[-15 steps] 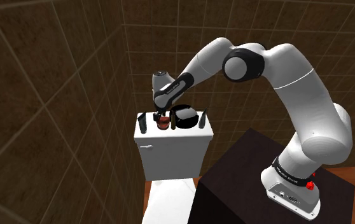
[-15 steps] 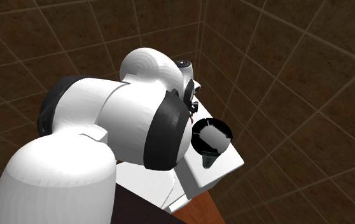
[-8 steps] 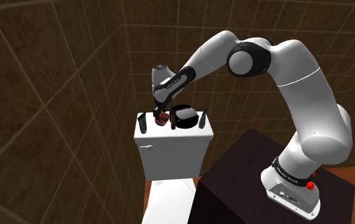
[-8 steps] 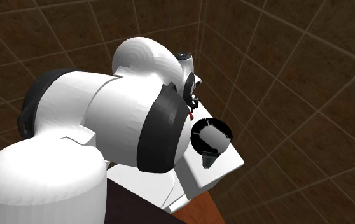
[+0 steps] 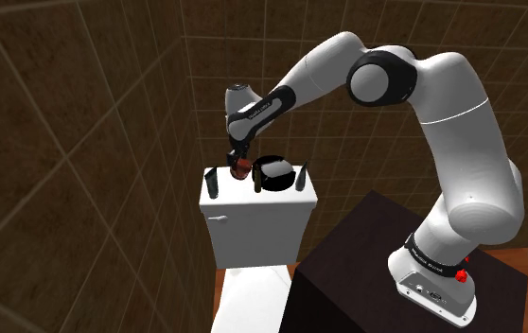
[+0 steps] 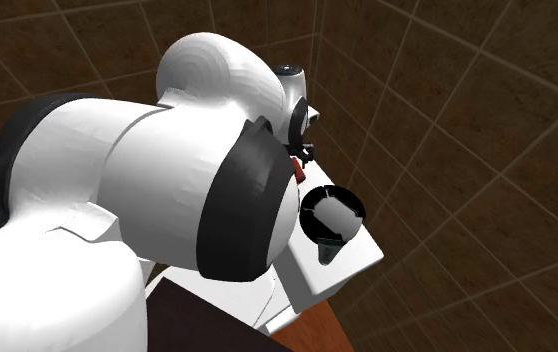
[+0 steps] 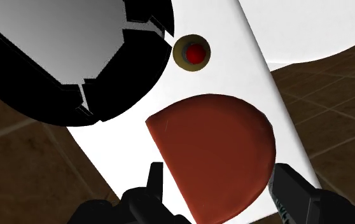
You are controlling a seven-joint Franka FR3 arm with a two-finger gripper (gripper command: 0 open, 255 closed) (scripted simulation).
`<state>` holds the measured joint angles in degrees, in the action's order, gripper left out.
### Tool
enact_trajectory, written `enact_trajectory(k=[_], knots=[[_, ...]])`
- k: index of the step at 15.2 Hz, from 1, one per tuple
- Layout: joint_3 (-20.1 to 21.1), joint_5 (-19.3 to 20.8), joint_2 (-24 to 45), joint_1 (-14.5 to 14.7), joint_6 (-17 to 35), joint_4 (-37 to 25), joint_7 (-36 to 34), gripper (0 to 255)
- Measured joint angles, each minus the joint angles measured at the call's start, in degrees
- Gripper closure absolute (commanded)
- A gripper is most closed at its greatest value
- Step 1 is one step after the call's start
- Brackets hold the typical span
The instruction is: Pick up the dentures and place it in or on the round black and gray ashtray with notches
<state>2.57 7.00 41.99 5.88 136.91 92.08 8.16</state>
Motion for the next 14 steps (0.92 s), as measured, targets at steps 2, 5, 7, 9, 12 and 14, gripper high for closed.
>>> enact_trajectory(k=[2, 5, 7, 9, 12, 14], knots=[[0.1, -0.1, -1.1, 0.0, -0.7, 0.4, 0.0, 255], [0.2, -0.2, -2.6, -0.1, -2.4, 0.2, 0.3, 255], [0.3, -0.3, -3.6, -0.1, -3.4, 0.2, 0.4, 255], [0.3, -0.4, -4.4, -0.6, -3.6, 0.8, 0.9, 255], [0.0, -0.9, -6.6, -3.2, -2.8, 3.6, 3.8, 255], [-0.2, -1.2, -7.9, -4.9, -2.5, 5.1, 5.8, 255]])
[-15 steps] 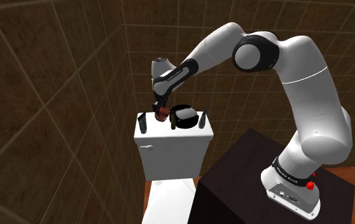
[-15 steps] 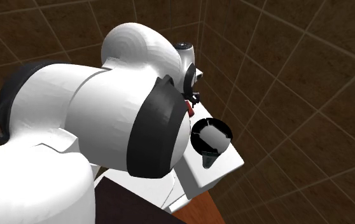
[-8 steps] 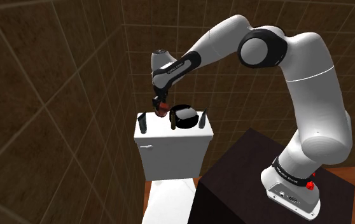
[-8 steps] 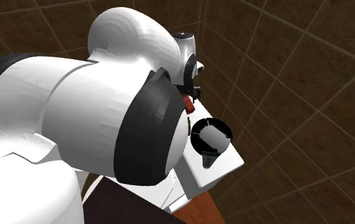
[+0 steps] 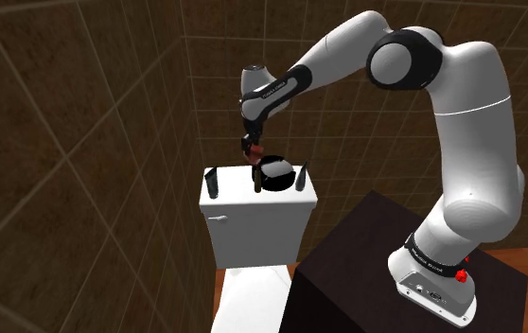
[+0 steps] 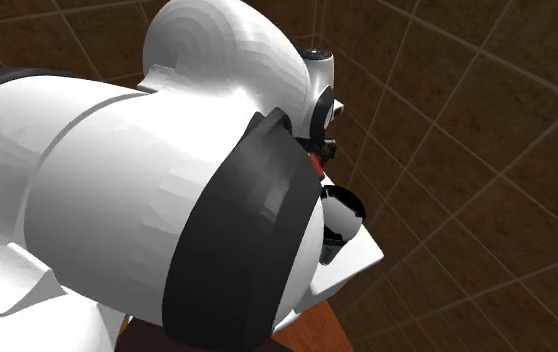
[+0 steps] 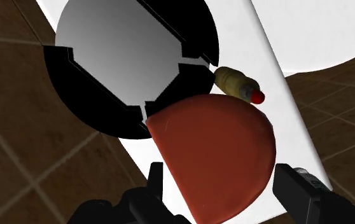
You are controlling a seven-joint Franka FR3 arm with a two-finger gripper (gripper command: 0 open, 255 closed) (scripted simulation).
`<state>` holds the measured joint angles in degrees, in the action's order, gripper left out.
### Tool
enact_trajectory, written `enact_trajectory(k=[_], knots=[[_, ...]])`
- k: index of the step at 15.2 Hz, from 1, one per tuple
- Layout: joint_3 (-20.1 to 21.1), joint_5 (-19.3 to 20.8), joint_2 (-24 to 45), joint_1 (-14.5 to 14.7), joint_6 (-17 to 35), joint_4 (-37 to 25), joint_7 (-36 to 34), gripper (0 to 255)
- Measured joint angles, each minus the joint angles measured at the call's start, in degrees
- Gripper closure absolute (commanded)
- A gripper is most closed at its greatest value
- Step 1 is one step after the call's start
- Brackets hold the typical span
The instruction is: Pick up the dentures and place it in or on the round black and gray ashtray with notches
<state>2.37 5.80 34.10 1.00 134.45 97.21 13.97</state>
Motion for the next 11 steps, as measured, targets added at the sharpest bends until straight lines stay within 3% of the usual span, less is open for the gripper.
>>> enact_trajectory(k=[7, 11], knots=[[-0.9, -1.5, -3.4, -7.1, -0.1, 2.9, 8.8, 255], [-1.1, -1.6, -2.2, -7.9, 1.8, 3.6, 9.9, 255]])
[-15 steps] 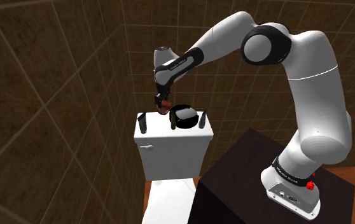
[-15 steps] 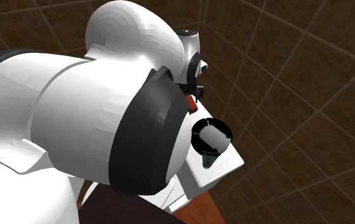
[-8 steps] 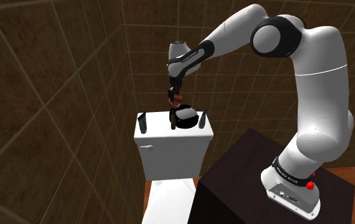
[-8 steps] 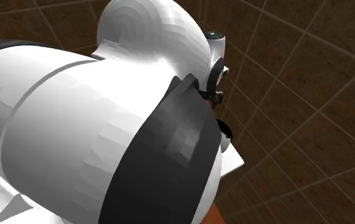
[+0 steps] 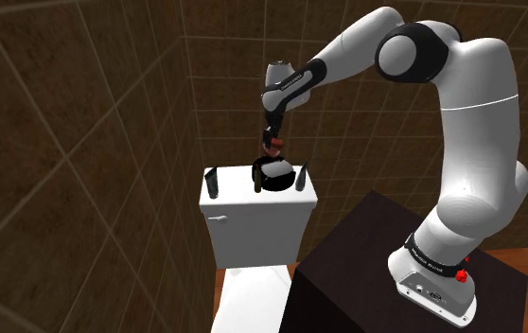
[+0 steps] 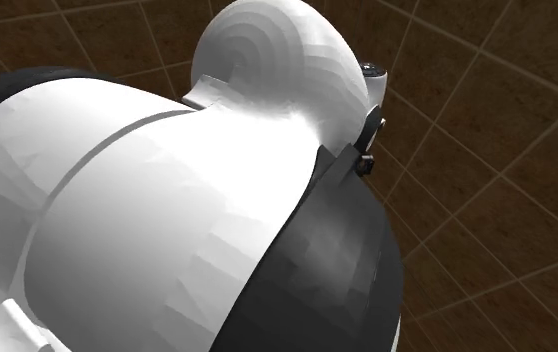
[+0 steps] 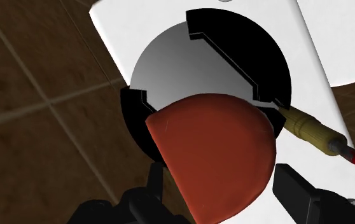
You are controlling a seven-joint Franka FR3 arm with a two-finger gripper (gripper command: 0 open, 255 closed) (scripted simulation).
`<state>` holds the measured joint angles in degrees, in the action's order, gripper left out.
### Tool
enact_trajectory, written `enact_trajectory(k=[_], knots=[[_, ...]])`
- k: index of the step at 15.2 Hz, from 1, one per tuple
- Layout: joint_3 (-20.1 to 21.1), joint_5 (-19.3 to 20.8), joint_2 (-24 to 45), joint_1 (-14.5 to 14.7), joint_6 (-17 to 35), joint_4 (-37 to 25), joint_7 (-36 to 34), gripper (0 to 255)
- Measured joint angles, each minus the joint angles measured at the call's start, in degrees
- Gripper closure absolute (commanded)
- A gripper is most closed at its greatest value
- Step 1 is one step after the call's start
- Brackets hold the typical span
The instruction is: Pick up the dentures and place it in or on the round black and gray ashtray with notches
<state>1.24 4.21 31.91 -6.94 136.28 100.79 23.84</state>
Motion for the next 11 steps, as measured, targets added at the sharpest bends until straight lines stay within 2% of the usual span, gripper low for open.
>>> enact_trajectory(k=[11], knots=[[-0.3, 0.3, 5.7, 0.1, 5.4, -0.3, -0.3, 255]])
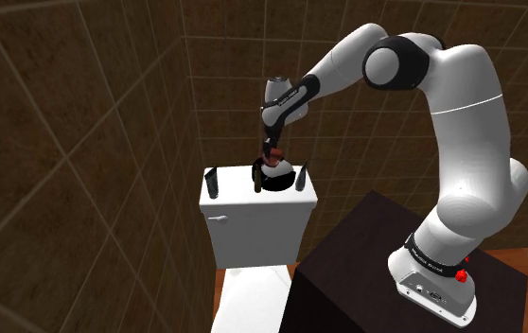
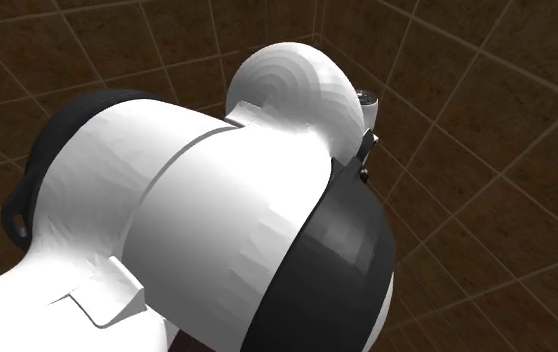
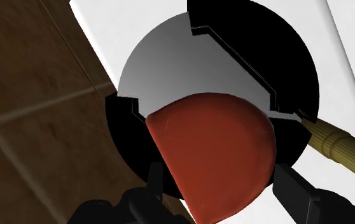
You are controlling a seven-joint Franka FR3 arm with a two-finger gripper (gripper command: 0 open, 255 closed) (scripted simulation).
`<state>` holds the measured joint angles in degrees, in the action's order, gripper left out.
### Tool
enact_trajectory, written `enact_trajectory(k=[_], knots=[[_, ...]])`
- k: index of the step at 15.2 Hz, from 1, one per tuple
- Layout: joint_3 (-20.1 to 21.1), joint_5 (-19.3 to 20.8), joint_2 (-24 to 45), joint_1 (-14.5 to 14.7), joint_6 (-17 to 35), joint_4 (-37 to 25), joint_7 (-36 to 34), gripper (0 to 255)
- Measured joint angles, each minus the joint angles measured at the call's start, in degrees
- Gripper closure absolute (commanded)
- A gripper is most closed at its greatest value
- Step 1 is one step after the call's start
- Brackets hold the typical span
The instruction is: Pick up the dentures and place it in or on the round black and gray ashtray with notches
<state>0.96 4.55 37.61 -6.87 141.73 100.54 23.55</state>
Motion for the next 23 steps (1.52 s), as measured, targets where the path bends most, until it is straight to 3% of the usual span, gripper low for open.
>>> enact_trajectory(k=[10, 11, 17, 23], knots=[[0.1, 0.1, 2.4, 0.3, 2.7, -0.9, -0.3, 255], [0.1, 0.1, 2.4, 0.2, 2.8, -0.8, -0.2, 0], [-0.1, 0.2, 3.0, 0.0, 2.7, -0.4, -0.2, 0], [0.1, -0.1, -2.9, 0.1, -1.5, 1.3, -0.1, 0]])
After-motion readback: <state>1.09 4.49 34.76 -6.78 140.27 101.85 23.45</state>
